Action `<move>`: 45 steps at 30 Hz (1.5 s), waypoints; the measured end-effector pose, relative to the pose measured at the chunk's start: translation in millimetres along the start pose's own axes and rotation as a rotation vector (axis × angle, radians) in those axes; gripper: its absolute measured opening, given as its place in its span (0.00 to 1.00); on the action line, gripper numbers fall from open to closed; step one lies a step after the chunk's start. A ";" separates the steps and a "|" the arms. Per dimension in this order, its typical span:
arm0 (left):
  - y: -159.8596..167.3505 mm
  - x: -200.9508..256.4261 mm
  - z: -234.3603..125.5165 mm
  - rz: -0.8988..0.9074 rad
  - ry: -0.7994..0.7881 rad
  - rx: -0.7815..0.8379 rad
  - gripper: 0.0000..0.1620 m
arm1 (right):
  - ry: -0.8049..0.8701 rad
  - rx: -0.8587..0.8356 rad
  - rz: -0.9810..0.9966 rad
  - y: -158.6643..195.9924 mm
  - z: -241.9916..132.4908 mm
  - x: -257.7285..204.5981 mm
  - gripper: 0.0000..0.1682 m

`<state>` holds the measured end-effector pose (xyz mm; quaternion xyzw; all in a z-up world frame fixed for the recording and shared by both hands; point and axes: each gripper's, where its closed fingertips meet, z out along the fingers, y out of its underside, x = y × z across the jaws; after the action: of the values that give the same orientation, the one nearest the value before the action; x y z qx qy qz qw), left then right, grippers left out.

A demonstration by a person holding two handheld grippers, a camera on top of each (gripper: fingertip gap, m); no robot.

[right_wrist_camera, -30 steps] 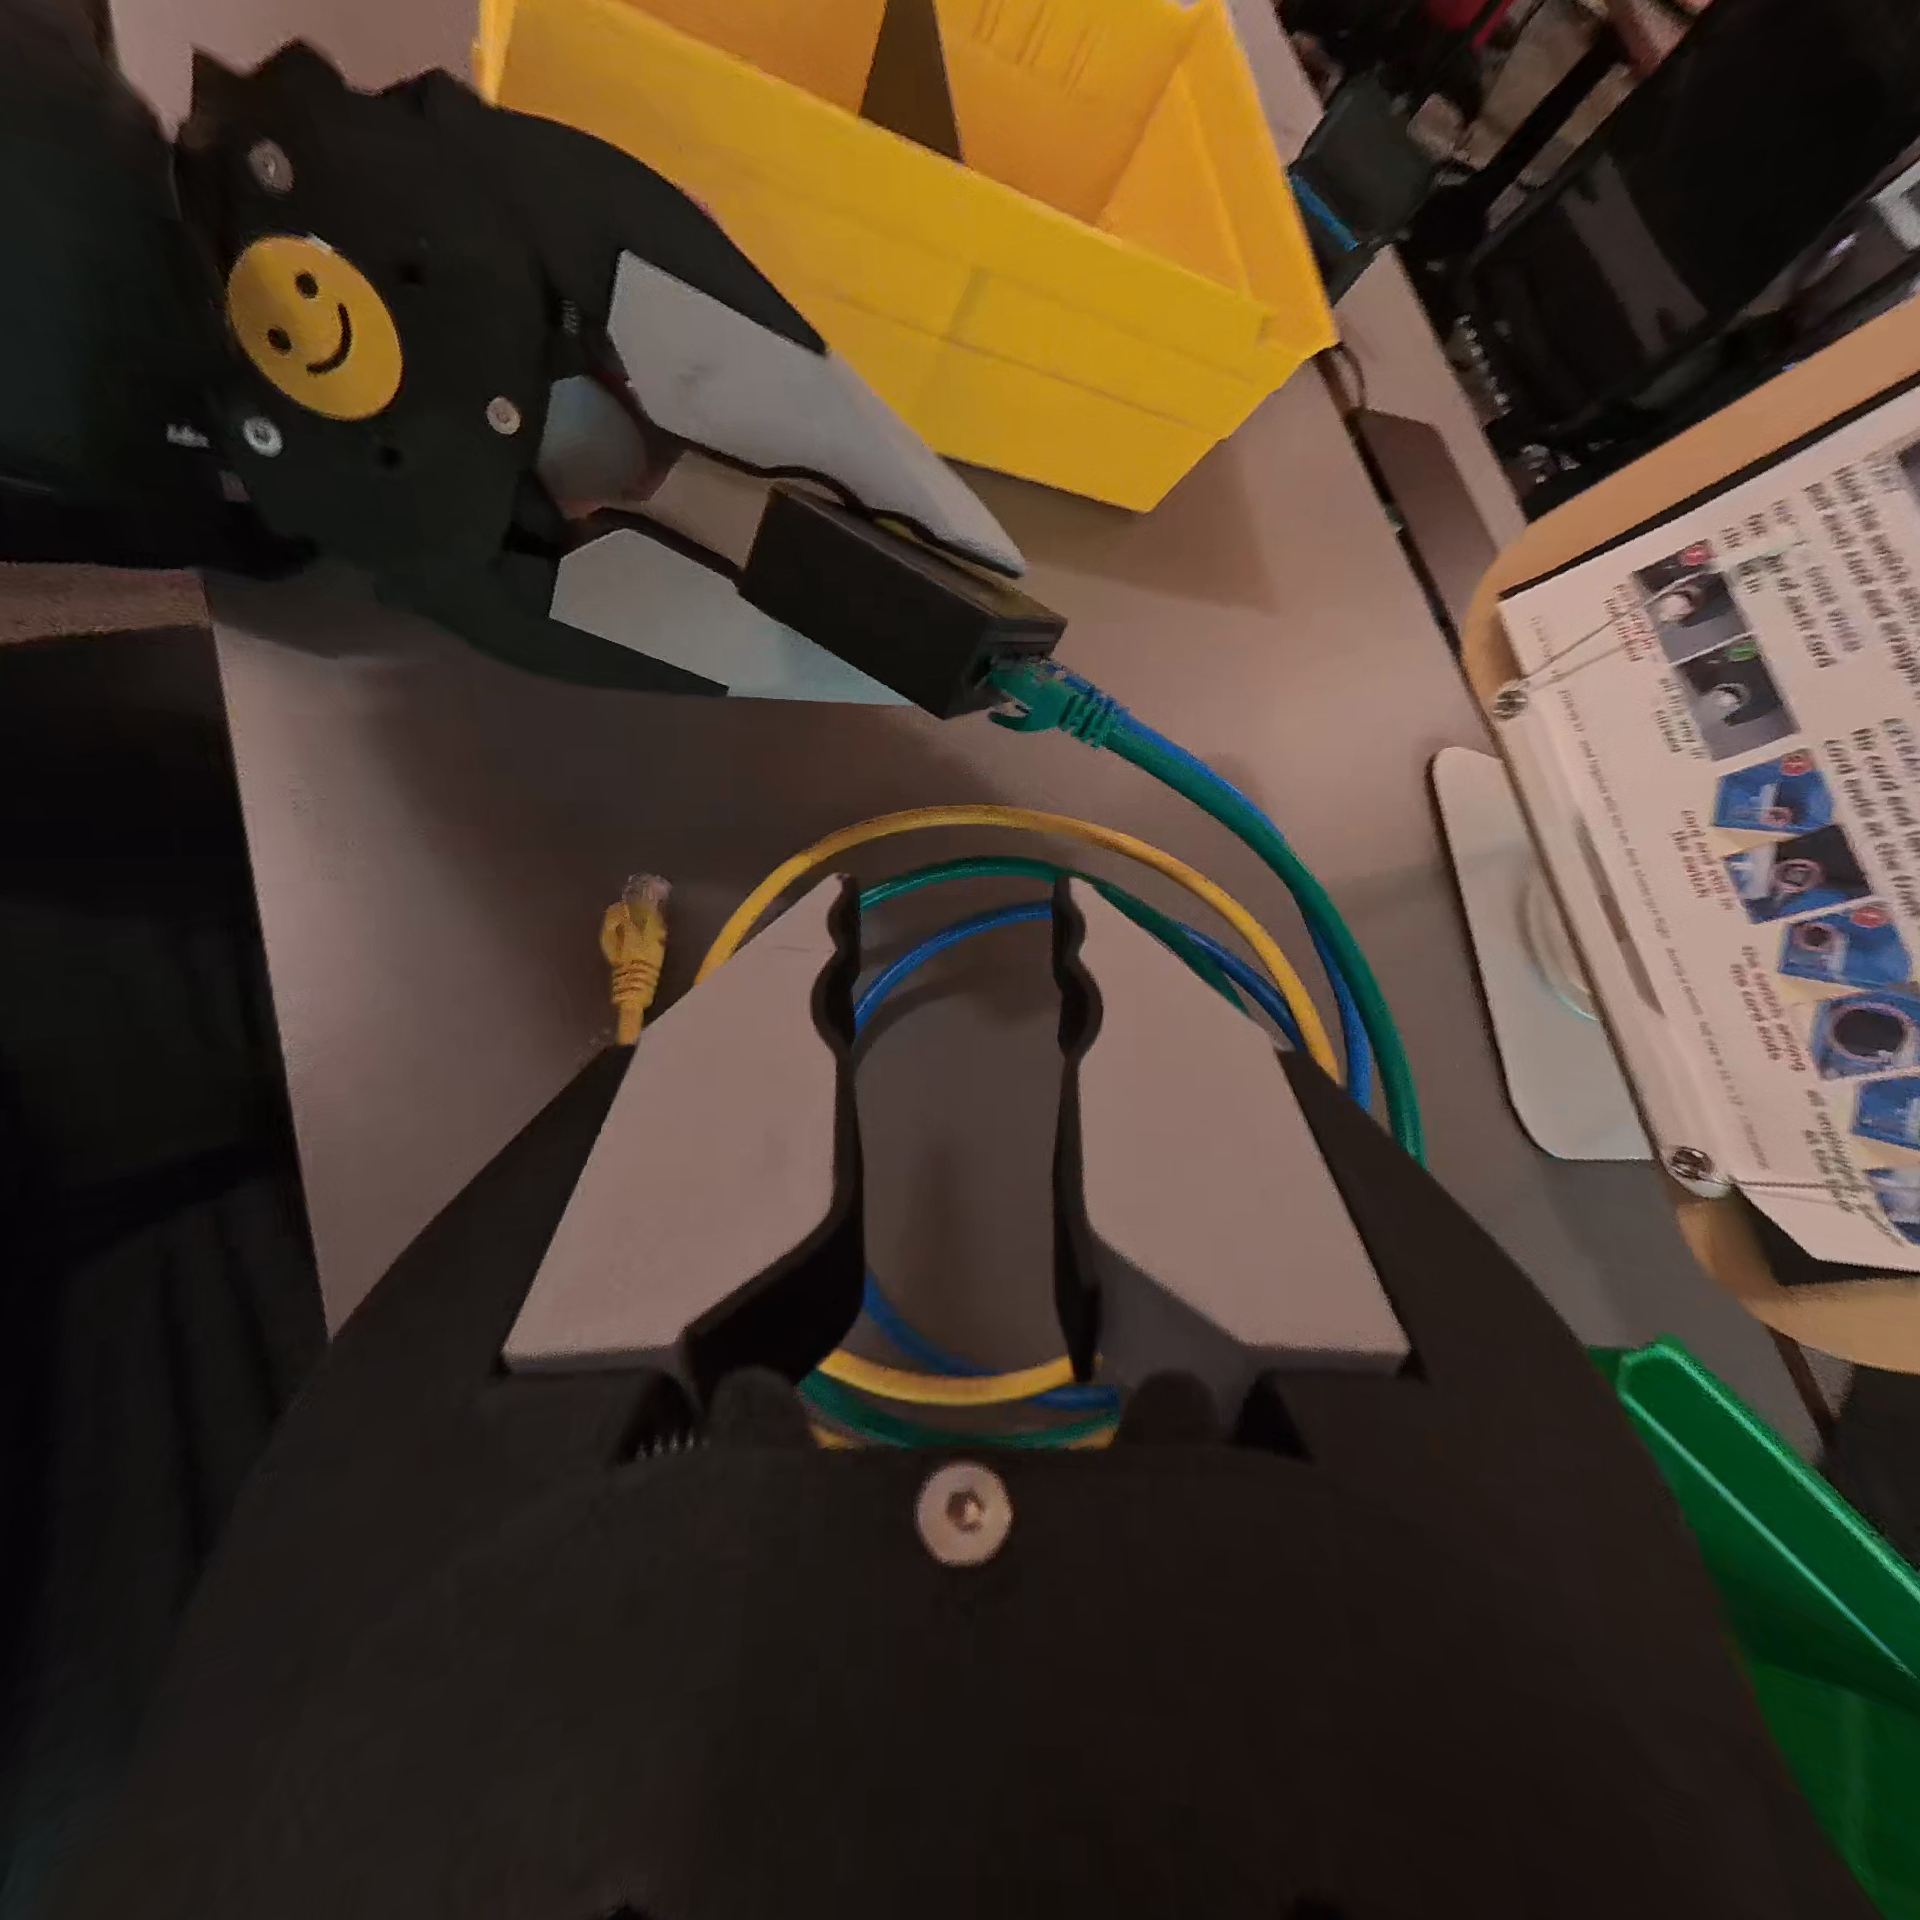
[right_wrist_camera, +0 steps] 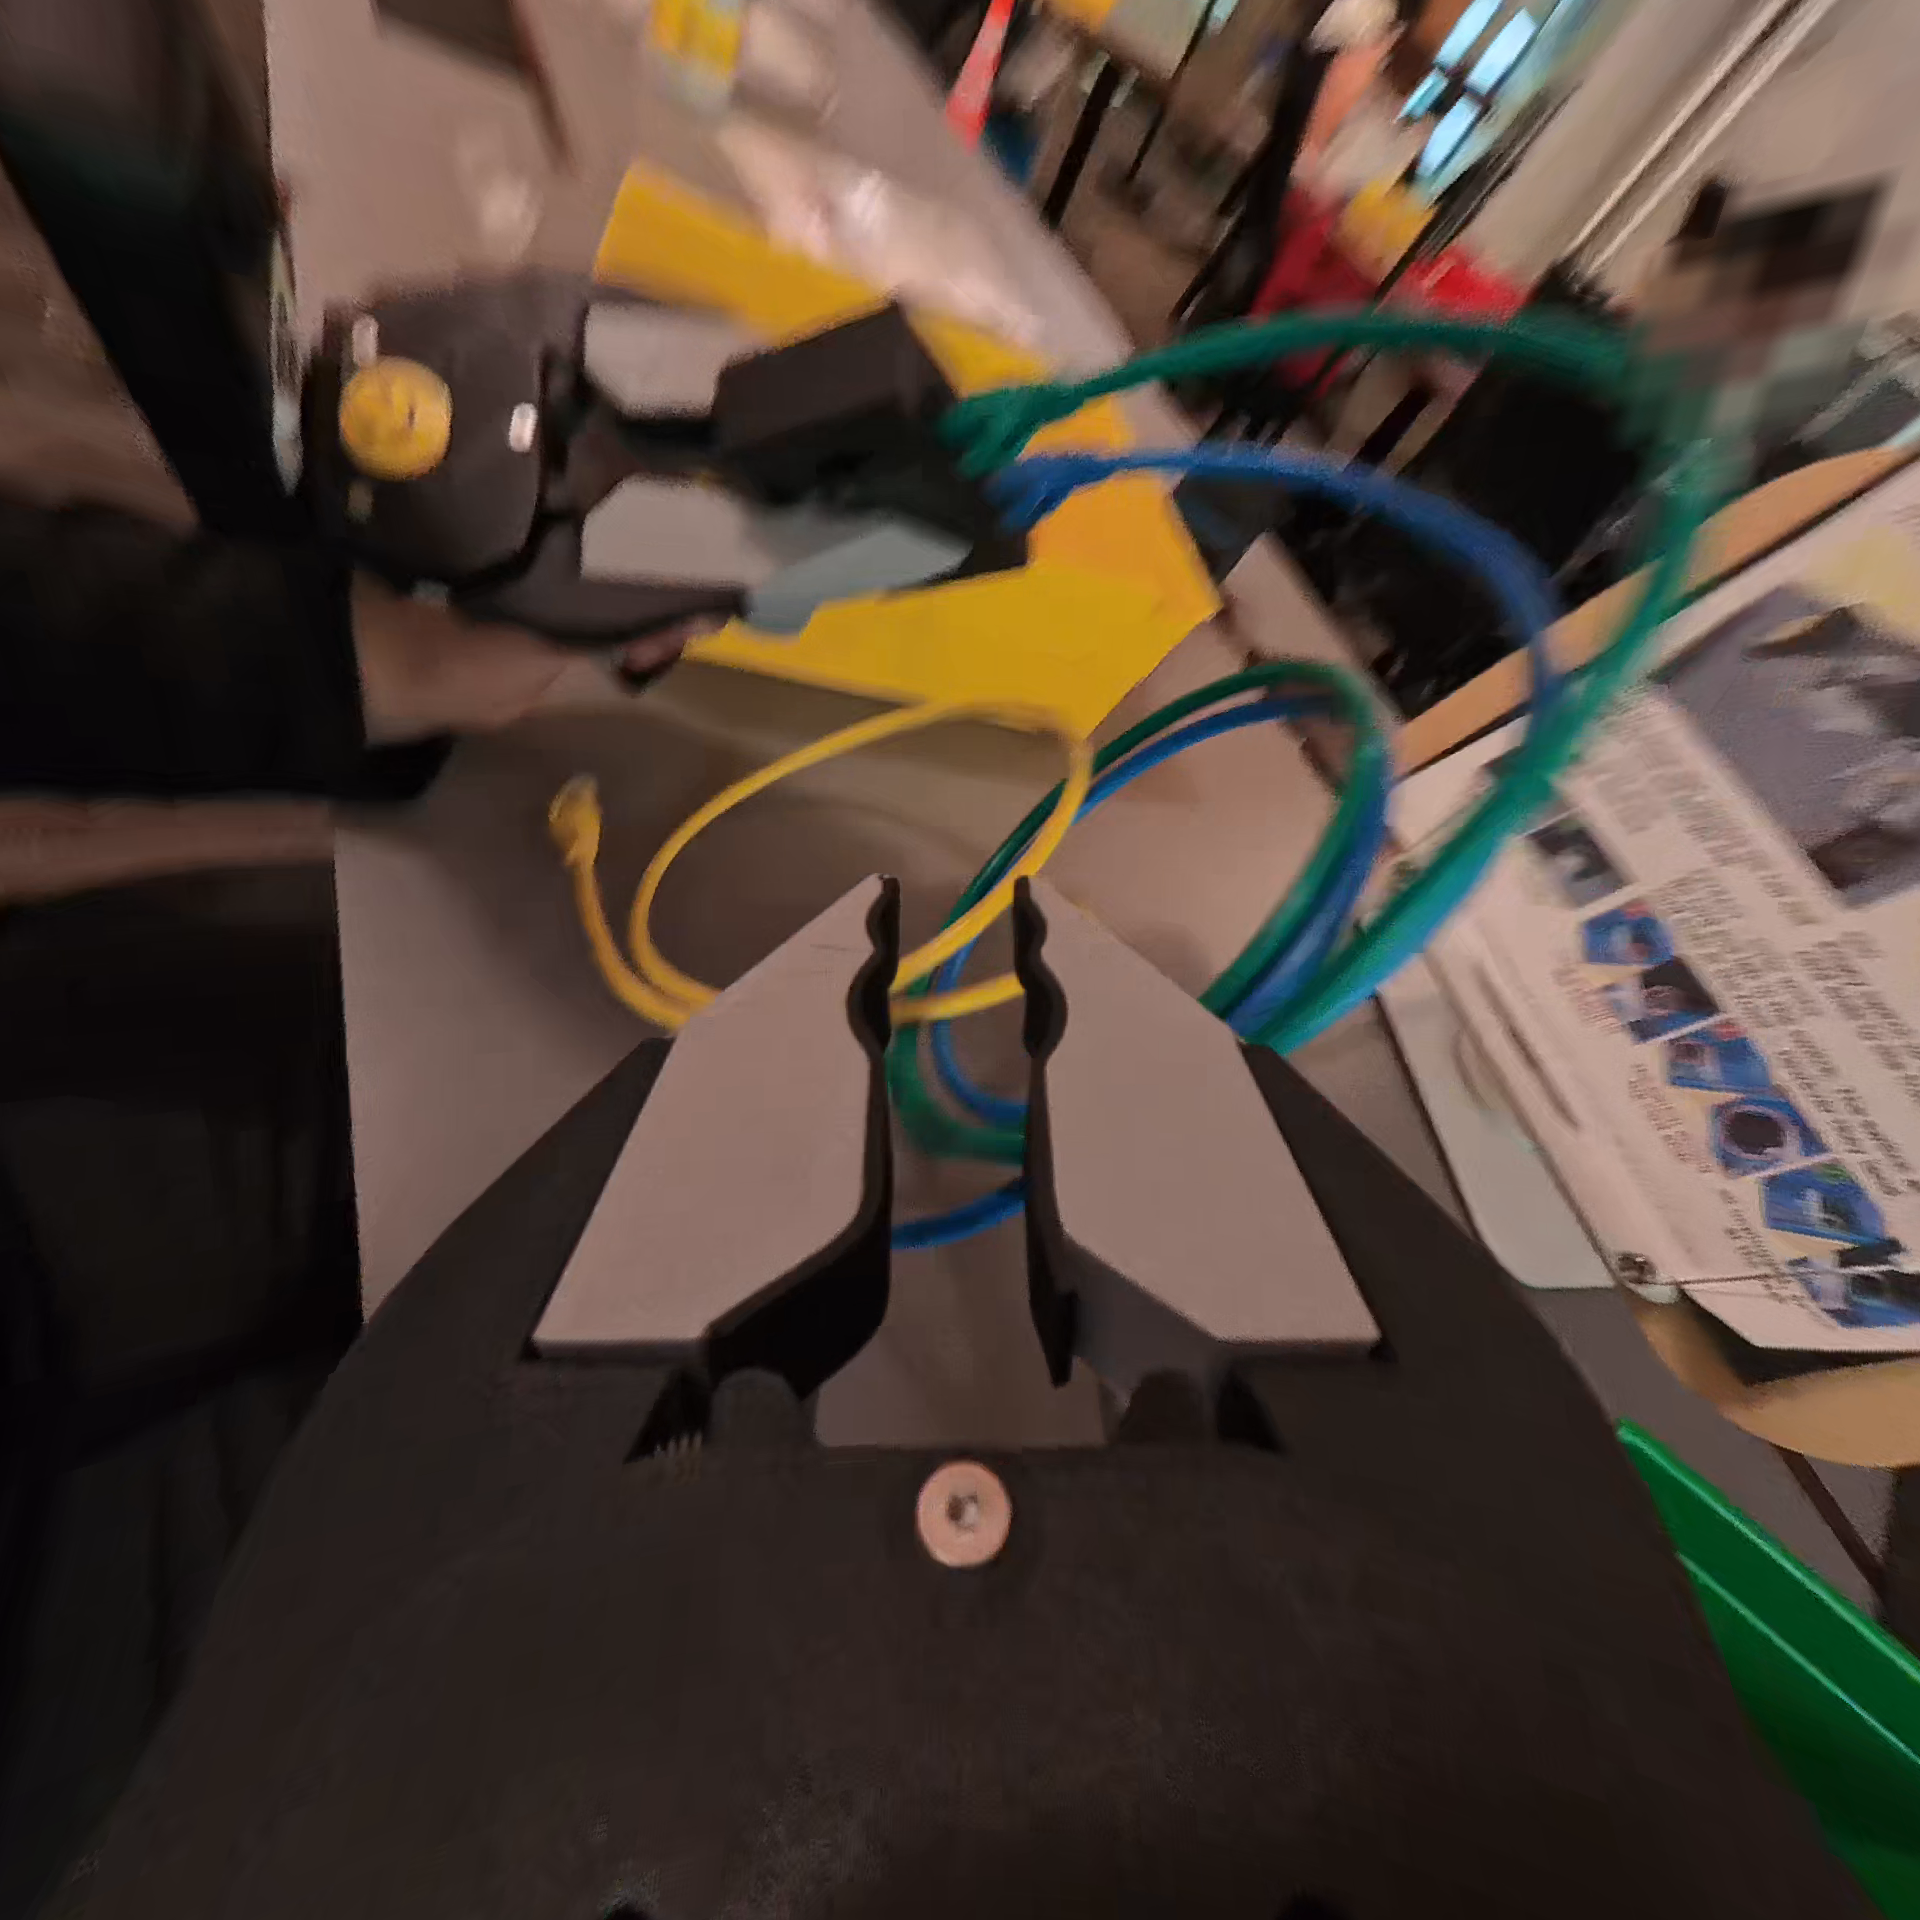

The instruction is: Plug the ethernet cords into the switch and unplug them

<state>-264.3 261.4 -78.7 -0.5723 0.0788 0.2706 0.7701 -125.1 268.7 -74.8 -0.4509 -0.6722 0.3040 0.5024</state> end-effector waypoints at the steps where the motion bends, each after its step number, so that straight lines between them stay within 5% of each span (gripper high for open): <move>1: 1.4 -0.7 0.5 -0.010 0.001 -0.006 0.17 | 0.008 0.064 0.038 -8.1 -7.0 5.4 0.10; 5: -10.8 0.7 -3.9 -0.059 0.033 0.067 0.17 | 0.056 0.091 0.195 -0.8 -15.1 28.0 0.00; 9: -34.7 16.4 -13.8 -0.018 0.106 0.204 0.17 | 0.230 0.022 0.280 16.9 -19.5 58.4 0.07; 13: -48.5 44.8 -23.1 -0.021 0.268 0.298 0.17 | 0.463 0.129 0.227 4.9 -54.3 89.3 0.02; 21: -33.7 70.4 -20.4 0.079 0.359 0.218 0.16 | -0.054 0.204 0.131 -18.3 -34.6 7.3 0.06; 30: -41.2 104.7 -30.5 0.236 0.471 0.235 0.16 | -0.065 -0.123 -0.072 55.2 42.3 -18.6 0.39; 33: -53.6 109.3 -36.6 0.214 0.519 0.265 0.16 | -0.098 -0.097 -0.095 59.0 51.8 -26.7 0.38; 37: -76.3 119.2 -51.4 0.172 0.604 0.330 0.16 | -0.144 0.148 -0.136 29.9 45.3 -38.4 0.37; 40: -89.4 127.7 -59.1 0.189 0.624 0.368 0.16 | -0.143 0.295 -0.234 12.8 36.3 -47.8 0.23; 45: -92.7 123.4 -59.7 0.144 0.639 0.381 0.16 | -0.183 0.325 -0.209 12.0 34.6 -51.8 0.17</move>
<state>-102.2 228.1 -74.0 -0.4672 0.4041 0.1124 0.7783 -149.7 227.9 -116.7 -0.2624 -0.7002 0.3943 0.5342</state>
